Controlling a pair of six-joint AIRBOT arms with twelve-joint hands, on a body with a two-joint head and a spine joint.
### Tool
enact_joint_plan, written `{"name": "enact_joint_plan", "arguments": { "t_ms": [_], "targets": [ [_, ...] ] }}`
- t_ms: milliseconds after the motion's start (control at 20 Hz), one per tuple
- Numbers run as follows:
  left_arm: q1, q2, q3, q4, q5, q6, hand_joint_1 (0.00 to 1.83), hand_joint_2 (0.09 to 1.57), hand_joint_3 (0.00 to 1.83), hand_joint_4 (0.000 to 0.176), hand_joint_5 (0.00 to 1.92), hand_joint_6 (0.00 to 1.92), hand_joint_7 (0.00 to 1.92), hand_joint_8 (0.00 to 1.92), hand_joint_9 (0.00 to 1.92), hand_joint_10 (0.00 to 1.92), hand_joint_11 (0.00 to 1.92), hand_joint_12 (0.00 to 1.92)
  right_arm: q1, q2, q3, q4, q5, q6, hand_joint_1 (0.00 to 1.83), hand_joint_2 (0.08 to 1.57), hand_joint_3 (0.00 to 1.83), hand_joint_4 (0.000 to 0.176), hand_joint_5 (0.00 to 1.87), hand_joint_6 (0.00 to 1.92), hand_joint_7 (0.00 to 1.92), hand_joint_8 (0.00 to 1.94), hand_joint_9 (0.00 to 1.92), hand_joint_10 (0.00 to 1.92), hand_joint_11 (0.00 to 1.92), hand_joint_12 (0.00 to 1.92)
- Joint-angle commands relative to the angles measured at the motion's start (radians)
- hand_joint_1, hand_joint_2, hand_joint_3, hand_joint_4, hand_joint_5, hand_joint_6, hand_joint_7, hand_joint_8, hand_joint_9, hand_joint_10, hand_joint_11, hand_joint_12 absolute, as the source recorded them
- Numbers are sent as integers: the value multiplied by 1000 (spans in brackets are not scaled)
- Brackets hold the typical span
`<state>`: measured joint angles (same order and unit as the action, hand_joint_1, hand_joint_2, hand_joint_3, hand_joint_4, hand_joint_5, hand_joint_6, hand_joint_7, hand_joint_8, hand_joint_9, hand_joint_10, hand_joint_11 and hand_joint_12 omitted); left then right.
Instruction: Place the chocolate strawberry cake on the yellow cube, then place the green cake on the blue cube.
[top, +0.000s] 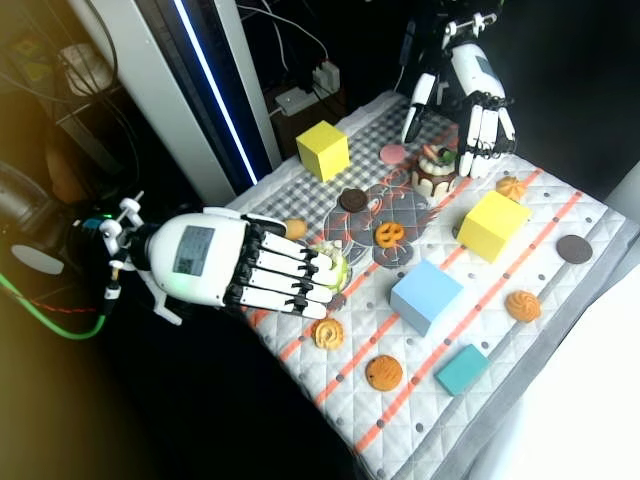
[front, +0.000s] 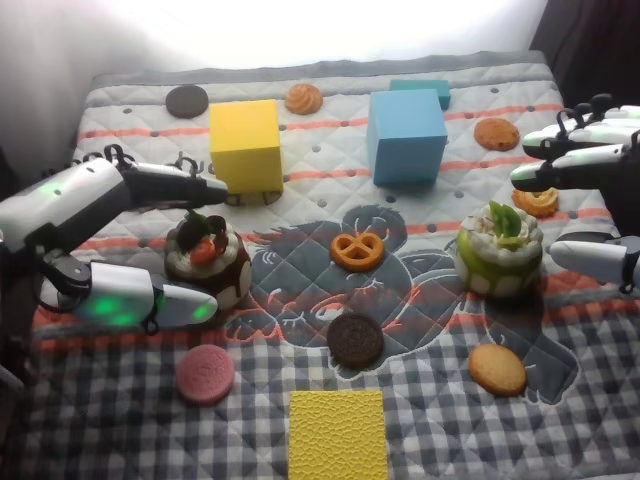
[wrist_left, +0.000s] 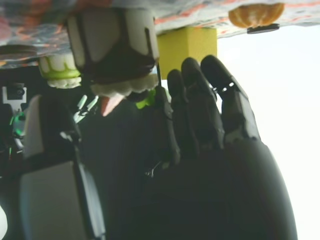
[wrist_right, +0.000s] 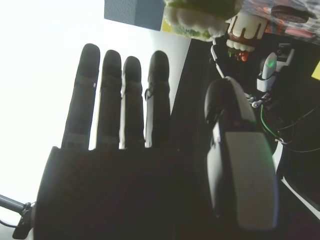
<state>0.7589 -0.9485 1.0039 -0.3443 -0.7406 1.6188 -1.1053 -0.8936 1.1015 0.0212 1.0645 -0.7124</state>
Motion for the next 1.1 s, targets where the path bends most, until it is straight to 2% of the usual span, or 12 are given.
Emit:
{"name": "enact_joint_plan", "arguments": {
  "t_ms": [0, 350, 400, 450, 500, 550, 600, 650, 750, 850, 900, 1050],
  "targets": [
    [-15, -7, 9, 11, -92, -7, 1021, 859, 8, 36, 607, 7, 593, 12, 503, 33, 0, 1255, 3, 0, 2, 19, 117, 2, 529, 1257, 2, 24, 626, 0, 438, 1, 413, 0, 319, 262],
    [-28, -34, 29, 4, -78, -7, 1073, 971, 2, 0, 816, 15, 768, 28, 663, 96, 74, 1423, 1, -1, 1, 19, 117, 2, 496, 1269, 4, 30, 624, 1, 453, 1, 430, 5, 334, 254],
    [-34, -38, 31, 4, -79, -7, 1102, 977, 1, 0, 880, 13, 867, 27, 680, 302, 86, 1509, 1, -1, 1, 19, 117, 2, 495, 1268, 3, 38, 622, 0, 452, 1, 427, 3, 331, 251],
    [-40, -41, 33, 4, -80, -7, 1078, 1084, 2, 13, 956, 785, 935, 48, 638, 498, 62, 1533, 1, -1, 1, 19, 117, 2, 466, 1269, 3, 37, 629, 2, 452, 1, 427, 2, 332, 243],
    [-46, -42, 35, 4, -81, -7, 1066, 1123, 8, 12, 930, 1012, 973, 190, 584, 899, 138, 1605, 1, -1, 1, 19, 117, 2, 449, 1272, 0, 31, 638, 0, 449, 1, 422, 1, 353, 201],
    [-49, -42, 35, 4, -84, -7, 1041, 1128, 1, 74, 933, 1044, 879, 590, 546, 1185, 202, 1716, 0, -1, 1, 19, 117, 2, 412, 1276, 1, 34, 635, 0, 446, 0, 427, 2, 373, 189],
    [-53, -41, 35, 4, -89, -7, 1077, 1117, 1, 8, 960, 1015, 803, 1098, 540, 1548, 264, 1880, -2, -1, 0, 19, 117, 2, 423, 1272, 0, 35, 636, 0, 443, 0, 418, 1, 372, 175],
    [-59, -39, 34, 4, -95, -7, 1207, 1122, 0, 0, 1021, 797, 894, 1267, 615, 1579, 336, 1913, -4, -2, 0, 19, 117, 2, 401, 1271, 0, 62, 617, 0, 432, 0, 416, 0, 382, 170],
    [-70, -26, 26, 7, -118, -7, 1231, 1116, 0, 0, 1033, 782, 939, 1238, 650, 1457, 299, 1854, -5, -2, 0, 19, 117, 2, 378, 1267, 0, 68, 612, 0, 439, 0, 440, 0, 438, 142],
    [-93, -15, 21, 15, -146, -7, 1131, 1110, 2, 0, 989, 970, 825, 1299, 698, 1584, 415, 1862, -5, -2, 0, 19, 117, 3, 367, 1261, 3, 49, 615, 0, 440, 0, 442, 1, 462, 87],
    [-104, -14, 24, 19, -149, -7, 1218, 1122, 1, 0, 1018, 796, 898, 1308, 677, 1473, 411, 1794, -5, -2, 0, 19, 117, 3, 348, 1259, 2, 48, 618, 1, 442, 1, 442, 1, 459, 79],
    [-179, -31, 60, 33, -128, -7, 1234, 1112, 0, 0, 994, 837, 988, 1152, 767, 1248, 498, 1701, -5, -4, 1, 19, 117, 3, 338, 1261, 2, 36, 622, 0, 438, 0, 435, 0, 454, 64]
  ]
}}
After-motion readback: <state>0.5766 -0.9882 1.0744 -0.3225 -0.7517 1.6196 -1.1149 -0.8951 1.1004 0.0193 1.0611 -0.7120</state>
